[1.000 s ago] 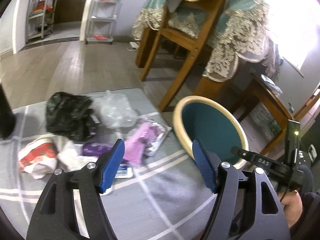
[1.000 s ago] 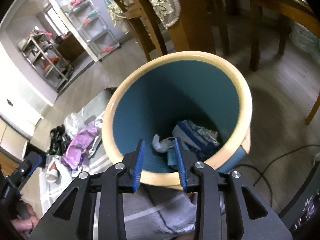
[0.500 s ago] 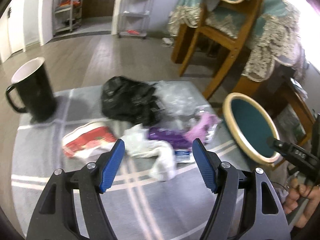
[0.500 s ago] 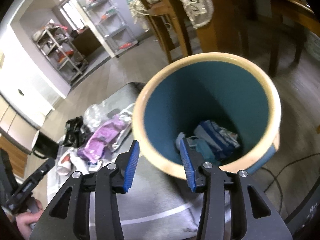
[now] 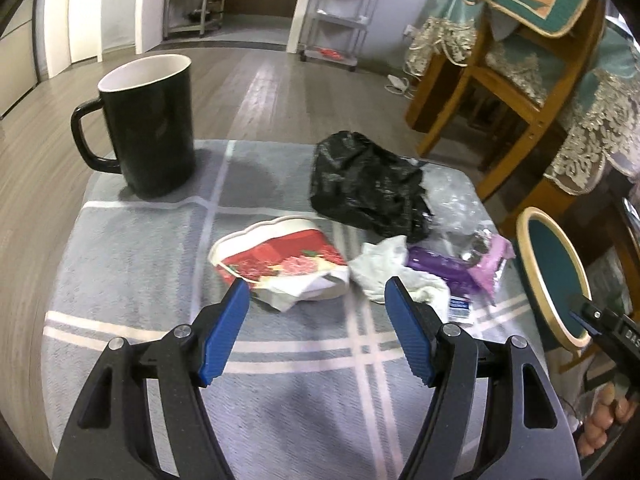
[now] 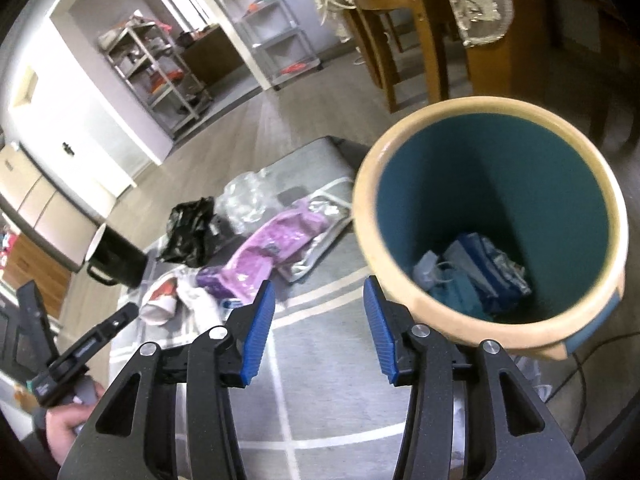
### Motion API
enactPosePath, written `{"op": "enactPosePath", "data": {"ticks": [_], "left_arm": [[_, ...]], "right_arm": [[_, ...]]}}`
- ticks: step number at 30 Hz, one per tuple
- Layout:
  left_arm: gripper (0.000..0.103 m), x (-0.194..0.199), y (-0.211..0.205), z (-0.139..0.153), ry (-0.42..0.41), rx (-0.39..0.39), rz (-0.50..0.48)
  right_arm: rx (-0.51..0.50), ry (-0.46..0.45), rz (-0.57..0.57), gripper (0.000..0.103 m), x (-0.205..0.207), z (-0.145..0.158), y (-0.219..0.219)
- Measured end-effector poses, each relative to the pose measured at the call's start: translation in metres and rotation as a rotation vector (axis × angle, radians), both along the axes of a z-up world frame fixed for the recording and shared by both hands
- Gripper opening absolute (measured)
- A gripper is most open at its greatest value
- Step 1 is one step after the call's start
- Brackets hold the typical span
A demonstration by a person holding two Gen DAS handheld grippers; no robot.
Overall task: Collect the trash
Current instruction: 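Move the left tool to the flowered paper cup while the right tool approaches the pink wrapper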
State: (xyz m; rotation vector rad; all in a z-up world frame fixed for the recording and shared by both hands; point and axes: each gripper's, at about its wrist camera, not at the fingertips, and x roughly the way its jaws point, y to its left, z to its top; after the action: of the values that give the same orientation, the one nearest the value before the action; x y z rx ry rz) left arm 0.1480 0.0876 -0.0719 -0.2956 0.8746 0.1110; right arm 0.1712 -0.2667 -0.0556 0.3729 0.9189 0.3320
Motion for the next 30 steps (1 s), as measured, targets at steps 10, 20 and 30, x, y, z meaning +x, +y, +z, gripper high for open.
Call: {"op": "enactPosePath", "data": {"ticks": [10, 20, 30], "left_arm": [[0.069, 0.009, -0.010, -0.004, -0.008, 0.105, -0.057], [0.067, 0.014, -0.019, -0.012, 0.026, 0.187, -0.146], [0.066, 0.008, -0.021, -0.021, 0.061, 0.193, -0.200]], "right_arm": [[0.066, 0.032, 0.046, 0.048, 0.010, -0.002, 0.023], [0.126, 0.098, 0.056, 0.050, 0.034, -0.013, 0.055], [0.174, 0.201, 0.007, 0.053, 0.058, -0.040, 0.075]]}}
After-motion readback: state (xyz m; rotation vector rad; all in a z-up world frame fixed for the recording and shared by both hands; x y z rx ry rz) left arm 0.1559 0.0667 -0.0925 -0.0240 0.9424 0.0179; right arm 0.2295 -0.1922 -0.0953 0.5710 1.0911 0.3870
